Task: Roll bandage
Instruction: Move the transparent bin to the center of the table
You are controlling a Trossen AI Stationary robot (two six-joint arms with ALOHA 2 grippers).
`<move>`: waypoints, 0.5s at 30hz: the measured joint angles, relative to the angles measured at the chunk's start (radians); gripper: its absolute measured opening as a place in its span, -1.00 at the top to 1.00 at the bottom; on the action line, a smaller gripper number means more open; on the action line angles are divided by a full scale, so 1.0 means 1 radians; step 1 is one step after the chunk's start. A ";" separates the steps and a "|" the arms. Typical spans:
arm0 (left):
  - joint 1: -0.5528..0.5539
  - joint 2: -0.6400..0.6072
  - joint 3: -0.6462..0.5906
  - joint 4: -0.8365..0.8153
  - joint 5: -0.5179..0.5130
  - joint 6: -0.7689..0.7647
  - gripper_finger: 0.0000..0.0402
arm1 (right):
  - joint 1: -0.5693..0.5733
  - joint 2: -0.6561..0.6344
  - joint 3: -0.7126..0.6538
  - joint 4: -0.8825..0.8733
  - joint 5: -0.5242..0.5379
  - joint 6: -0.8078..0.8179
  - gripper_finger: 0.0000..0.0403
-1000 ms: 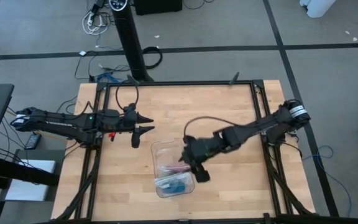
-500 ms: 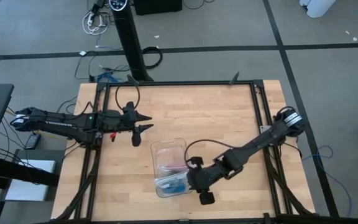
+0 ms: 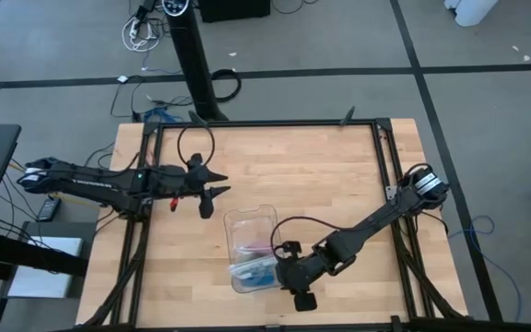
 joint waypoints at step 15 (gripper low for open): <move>0.000 0.021 0.000 0.022 0.012 0.027 0.23 | -0.015 0.036 0.001 0.016 -0.066 -0.003 0.46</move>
